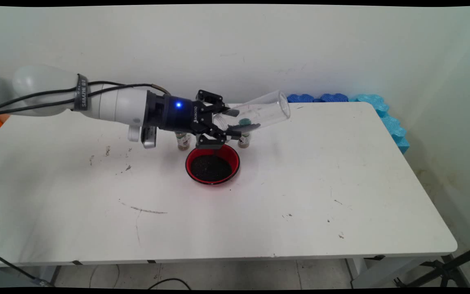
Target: Pour the black seasoning powder in the red bowl
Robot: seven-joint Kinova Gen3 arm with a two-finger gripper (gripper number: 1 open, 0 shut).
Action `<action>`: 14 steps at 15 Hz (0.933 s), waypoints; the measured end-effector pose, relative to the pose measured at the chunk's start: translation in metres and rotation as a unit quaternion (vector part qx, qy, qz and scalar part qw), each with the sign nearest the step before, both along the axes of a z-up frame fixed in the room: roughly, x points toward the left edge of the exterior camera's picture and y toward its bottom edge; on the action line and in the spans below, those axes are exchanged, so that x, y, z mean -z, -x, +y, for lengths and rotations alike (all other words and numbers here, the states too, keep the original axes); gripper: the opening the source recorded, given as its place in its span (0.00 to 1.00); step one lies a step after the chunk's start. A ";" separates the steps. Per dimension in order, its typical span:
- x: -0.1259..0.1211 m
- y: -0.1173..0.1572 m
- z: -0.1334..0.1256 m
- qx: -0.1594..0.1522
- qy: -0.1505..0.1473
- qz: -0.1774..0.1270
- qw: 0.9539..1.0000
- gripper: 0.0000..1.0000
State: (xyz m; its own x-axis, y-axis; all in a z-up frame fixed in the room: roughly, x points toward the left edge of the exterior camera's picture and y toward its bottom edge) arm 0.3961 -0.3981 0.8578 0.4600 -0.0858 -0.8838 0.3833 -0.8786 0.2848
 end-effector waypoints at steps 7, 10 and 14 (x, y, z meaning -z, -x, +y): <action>-0.002 0.007 -0.002 -0.011 0.008 0.027 1.000 0.00; -0.002 0.009 -0.002 -0.014 0.015 0.036 0.999 0.00; -0.002 0.009 -0.002 -0.019 0.022 0.046 0.998 0.00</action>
